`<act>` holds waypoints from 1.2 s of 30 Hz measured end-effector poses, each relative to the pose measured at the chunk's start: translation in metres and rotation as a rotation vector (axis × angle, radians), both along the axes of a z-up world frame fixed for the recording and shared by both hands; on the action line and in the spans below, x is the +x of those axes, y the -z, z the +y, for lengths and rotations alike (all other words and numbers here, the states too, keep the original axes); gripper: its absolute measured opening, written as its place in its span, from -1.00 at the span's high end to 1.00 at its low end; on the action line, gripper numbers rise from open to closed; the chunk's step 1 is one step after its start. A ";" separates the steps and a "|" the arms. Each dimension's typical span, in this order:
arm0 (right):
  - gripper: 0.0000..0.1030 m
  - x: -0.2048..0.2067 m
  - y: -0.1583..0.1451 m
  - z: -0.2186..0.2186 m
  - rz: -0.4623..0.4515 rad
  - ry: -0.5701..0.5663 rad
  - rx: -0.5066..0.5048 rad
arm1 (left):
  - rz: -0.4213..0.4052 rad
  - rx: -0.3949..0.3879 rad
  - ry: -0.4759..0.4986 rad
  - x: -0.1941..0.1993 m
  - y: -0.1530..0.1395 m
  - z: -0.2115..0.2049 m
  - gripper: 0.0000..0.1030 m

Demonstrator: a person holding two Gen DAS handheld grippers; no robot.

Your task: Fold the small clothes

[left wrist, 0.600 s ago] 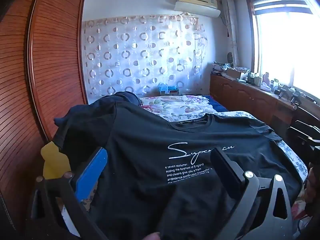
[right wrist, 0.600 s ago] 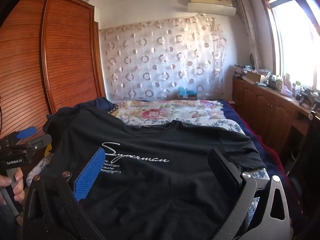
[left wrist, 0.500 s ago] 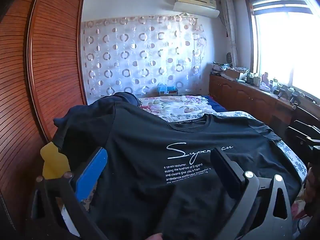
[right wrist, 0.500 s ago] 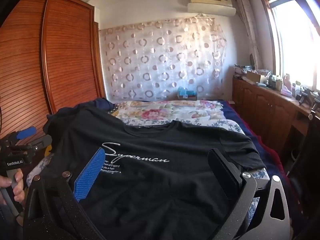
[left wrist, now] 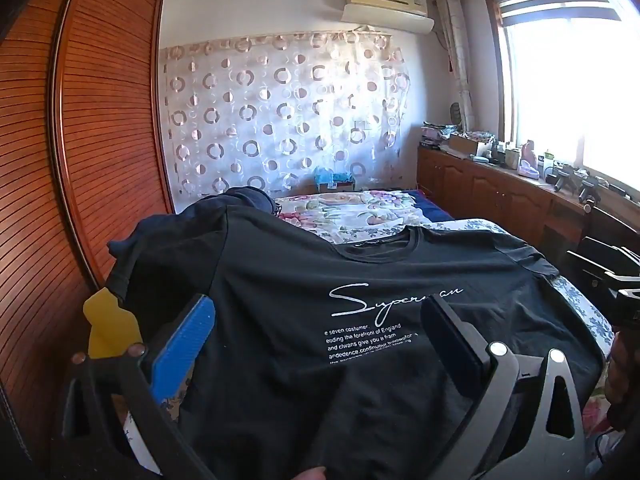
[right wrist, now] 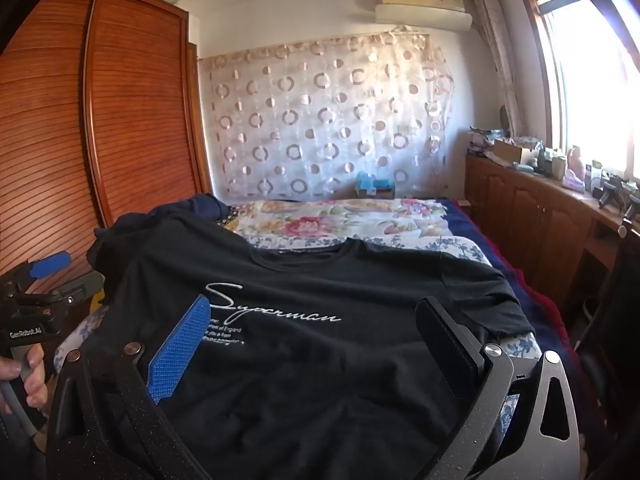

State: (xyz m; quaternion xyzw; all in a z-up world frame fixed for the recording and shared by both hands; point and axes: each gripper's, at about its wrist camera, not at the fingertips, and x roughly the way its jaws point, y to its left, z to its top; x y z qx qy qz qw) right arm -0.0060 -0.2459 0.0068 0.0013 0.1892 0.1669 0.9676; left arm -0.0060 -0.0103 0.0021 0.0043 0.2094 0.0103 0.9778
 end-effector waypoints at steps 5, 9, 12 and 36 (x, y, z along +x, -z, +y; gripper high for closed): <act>-1.00 0.000 0.000 0.000 0.002 -0.001 0.000 | -0.002 0.001 0.000 -0.001 -0.001 0.000 -1.00; -1.00 0.000 0.000 0.000 0.001 0.000 0.000 | -0.006 0.002 -0.001 -0.003 -0.004 -0.002 -1.00; -1.00 0.000 0.000 0.000 0.001 -0.001 0.000 | -0.006 0.003 -0.002 -0.003 -0.004 -0.003 -1.00; -1.00 -0.001 0.000 0.001 0.001 -0.001 -0.002 | -0.010 0.005 -0.007 -0.007 -0.010 -0.003 -1.00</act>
